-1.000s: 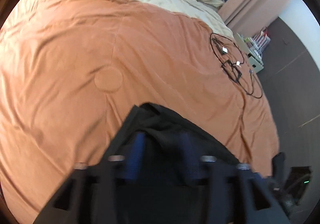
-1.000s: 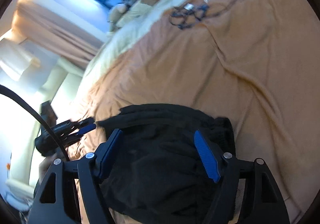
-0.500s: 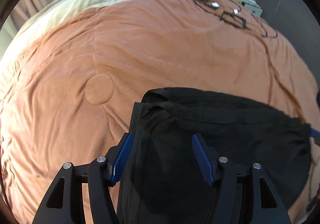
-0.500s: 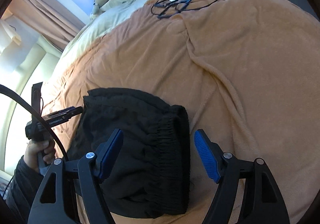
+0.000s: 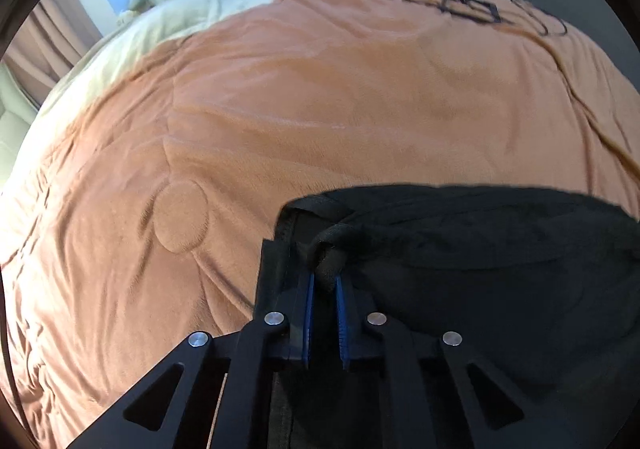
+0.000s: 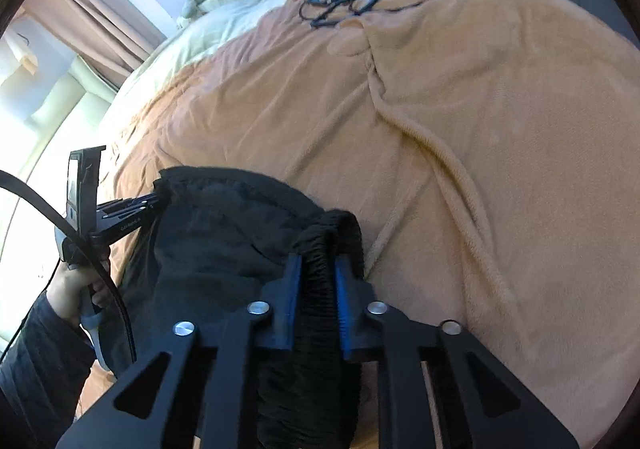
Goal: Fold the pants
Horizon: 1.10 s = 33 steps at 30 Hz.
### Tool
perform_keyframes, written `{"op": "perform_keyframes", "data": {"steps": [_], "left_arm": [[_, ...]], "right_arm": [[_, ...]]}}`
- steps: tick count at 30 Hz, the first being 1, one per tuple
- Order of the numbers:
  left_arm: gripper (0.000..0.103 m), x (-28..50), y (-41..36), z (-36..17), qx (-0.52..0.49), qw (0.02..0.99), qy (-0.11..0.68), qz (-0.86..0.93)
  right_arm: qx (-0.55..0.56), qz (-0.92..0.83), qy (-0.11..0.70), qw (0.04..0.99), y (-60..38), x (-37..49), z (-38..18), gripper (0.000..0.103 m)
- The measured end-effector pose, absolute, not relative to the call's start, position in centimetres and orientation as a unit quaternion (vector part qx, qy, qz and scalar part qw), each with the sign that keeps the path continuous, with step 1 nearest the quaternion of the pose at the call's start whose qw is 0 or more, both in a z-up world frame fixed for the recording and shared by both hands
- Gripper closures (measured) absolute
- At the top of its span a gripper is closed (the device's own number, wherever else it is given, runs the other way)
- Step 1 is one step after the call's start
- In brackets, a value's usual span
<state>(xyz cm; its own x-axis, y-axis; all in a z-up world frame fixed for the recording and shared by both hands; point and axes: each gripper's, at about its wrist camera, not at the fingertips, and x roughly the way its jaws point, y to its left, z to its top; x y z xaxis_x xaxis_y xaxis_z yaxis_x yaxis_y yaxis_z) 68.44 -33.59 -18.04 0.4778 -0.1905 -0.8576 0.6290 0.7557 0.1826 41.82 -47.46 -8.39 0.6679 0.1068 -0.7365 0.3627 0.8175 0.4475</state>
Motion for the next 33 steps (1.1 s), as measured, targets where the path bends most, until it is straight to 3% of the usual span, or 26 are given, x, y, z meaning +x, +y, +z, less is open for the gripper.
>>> {"op": "perform_keyframes", "data": {"steps": [13,16,19,21,23,33], "left_arm": [[0.093,71.5,-33.4,-17.2,0.179,0.835,0.460,-0.243],[0.086,72.1,-33.9,-17.9,0.175,0.832,0.474,-0.228],[0.071,72.1,-34.4,-18.1,0.195,0.830,0.478,-0.210],[0.054,72.1,-33.9,-17.6,0.192,0.832,0.482,-0.197],[0.044,72.1,-33.1,-16.9,0.179,0.832,0.487,-0.196],[0.040,69.5,-26.0,-14.3,0.116,0.824,0.513,-0.213]], "right_arm": [[0.304,-0.093,0.324,0.891,-47.1,40.8,-9.3,0.096],[0.304,-0.111,0.333,0.885,-47.1,41.2,-10.2,0.093],[0.321,-0.110,0.359,0.870,-47.1,41.3,-10.9,0.080],[0.343,-0.101,0.352,0.865,-47.6,40.5,-10.7,0.045],[0.358,-0.089,0.344,0.863,-48.2,39.9,-10.3,0.034],[0.419,-0.016,0.401,0.815,-49.4,38.8,-12.8,0.034]]}}
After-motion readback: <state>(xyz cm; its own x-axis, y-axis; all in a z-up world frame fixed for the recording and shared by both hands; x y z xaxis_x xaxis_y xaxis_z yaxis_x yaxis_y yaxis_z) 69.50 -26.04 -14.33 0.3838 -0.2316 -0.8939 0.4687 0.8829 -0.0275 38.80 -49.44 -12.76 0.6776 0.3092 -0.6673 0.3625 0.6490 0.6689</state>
